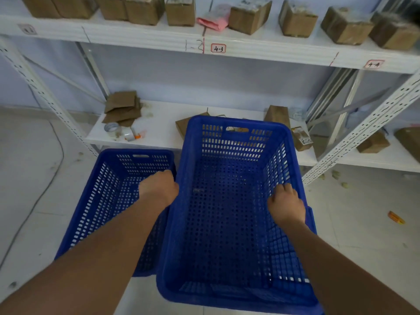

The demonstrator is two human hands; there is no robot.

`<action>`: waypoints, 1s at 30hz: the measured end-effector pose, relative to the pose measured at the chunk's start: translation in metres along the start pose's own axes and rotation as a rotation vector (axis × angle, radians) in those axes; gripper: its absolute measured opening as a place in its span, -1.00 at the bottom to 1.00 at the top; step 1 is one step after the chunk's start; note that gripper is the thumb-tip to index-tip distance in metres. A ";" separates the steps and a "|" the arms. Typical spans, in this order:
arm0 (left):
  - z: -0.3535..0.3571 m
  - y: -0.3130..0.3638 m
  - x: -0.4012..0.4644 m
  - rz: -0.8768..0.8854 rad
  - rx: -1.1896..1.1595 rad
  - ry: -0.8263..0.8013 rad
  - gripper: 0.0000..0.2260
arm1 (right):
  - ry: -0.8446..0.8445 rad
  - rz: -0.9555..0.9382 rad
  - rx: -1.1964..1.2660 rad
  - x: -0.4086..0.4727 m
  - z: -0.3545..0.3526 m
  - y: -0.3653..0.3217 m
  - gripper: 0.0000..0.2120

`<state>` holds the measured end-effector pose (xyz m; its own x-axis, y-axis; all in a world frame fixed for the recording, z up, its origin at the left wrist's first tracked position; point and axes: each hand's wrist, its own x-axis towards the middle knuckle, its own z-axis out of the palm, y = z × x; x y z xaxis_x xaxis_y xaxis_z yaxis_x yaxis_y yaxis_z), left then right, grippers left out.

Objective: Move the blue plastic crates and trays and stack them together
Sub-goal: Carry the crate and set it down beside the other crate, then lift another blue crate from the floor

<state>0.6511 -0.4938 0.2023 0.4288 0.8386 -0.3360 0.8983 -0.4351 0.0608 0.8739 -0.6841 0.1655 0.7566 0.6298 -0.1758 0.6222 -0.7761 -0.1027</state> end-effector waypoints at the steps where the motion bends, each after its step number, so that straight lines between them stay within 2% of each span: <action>1: -0.010 -0.007 0.001 0.005 -0.011 0.018 -0.69 | -0.006 -0.029 0.032 0.000 -0.007 -0.014 -0.71; 8: -0.038 -0.110 0.010 0.003 -0.109 0.164 -0.73 | -0.080 -0.167 0.121 -0.014 -0.017 -0.134 -0.68; 13: -0.037 -0.218 0.015 -0.040 -0.107 0.079 -0.74 | -0.127 -0.252 0.122 -0.044 0.008 -0.249 -0.66; 20: -0.018 -0.347 0.044 -0.124 -0.117 0.035 -0.78 | -0.204 -0.360 0.248 -0.080 0.050 -0.398 -0.65; 23: 0.003 -0.378 0.055 -0.121 -0.147 0.015 -0.82 | -0.255 -0.343 0.262 -0.085 0.075 -0.427 -0.69; 26: 0.024 -0.393 0.066 -0.124 -0.171 -0.020 -0.73 | -0.287 -0.289 0.257 -0.086 0.104 -0.434 -0.67; 30: 0.062 -0.392 0.088 -0.167 -0.243 -0.071 -0.81 | -0.357 -0.161 0.245 -0.076 0.150 -0.421 -0.61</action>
<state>0.3309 -0.2697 0.0911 0.2732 0.8632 -0.4245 0.9560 -0.1948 0.2192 0.5240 -0.4102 0.0750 0.5107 0.7260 -0.4606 0.6275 -0.6809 -0.3776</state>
